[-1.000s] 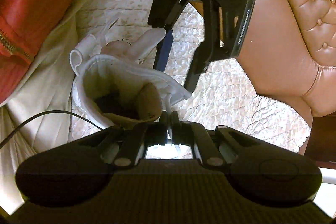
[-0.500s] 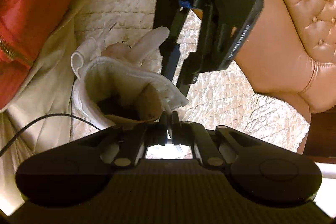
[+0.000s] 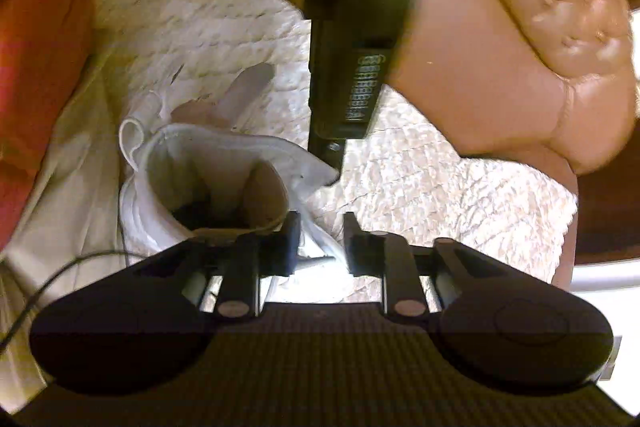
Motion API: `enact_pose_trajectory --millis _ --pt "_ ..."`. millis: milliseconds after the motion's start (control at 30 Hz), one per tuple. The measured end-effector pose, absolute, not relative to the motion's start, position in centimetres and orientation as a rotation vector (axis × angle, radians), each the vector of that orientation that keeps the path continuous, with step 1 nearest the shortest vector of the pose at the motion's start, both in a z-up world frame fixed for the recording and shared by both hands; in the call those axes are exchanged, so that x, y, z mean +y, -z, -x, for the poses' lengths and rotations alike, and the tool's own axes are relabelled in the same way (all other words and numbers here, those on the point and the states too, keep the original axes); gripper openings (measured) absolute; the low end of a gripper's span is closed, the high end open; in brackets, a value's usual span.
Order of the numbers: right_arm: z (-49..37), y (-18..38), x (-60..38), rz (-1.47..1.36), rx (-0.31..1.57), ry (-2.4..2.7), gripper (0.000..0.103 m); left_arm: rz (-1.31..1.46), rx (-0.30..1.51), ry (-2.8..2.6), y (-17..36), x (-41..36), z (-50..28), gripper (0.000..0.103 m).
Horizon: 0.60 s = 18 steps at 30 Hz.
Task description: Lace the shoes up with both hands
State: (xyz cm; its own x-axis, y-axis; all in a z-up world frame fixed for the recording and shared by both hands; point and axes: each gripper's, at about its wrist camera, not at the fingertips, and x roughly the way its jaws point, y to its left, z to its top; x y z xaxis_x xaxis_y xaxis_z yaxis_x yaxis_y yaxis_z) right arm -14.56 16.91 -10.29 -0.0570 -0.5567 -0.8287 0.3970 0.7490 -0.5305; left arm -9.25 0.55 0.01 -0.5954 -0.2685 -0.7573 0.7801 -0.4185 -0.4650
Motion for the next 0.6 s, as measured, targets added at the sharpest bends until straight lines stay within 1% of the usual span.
enact_pose_trajectory --millis 33,67,100,133,300,433,600 --pt "14.7 10.1 16.9 0.125 1.413 0.796 0.036 -0.821 0.998 2.047 -0.2 0.9 9.5 0.0" --pt "14.8 9.8 17.0 0.109 1.396 0.809 0.037 -0.849 0.905 2.033 -0.1 1.1 9.4 0.0" --pt "14.9 9.8 17.0 0.096 1.395 0.82 0.037 -0.86 0.9 2.013 0.2 1.0 9.0 0.0" --pt "14.9 10.0 17.0 0.088 1.4 0.832 0.037 -0.854 0.933 1.99 0.6 0.8 8.4 0.0" --pt "15.9 9.7 16.9 0.028 1.339 0.89 0.037 -0.732 1.292 1.906 2.3 -0.3 6.3 0.0" --pt "16.7 9.4 16.6 -0.036 1.287 0.923 0.037 -0.632 1.555 1.84 3.3 -0.8 5.4 0.014" --pt "16.7 9.3 16.7 -0.036 1.288 0.927 0.037 -0.493 1.873 1.726 4.6 -1.3 4.3 0.015"
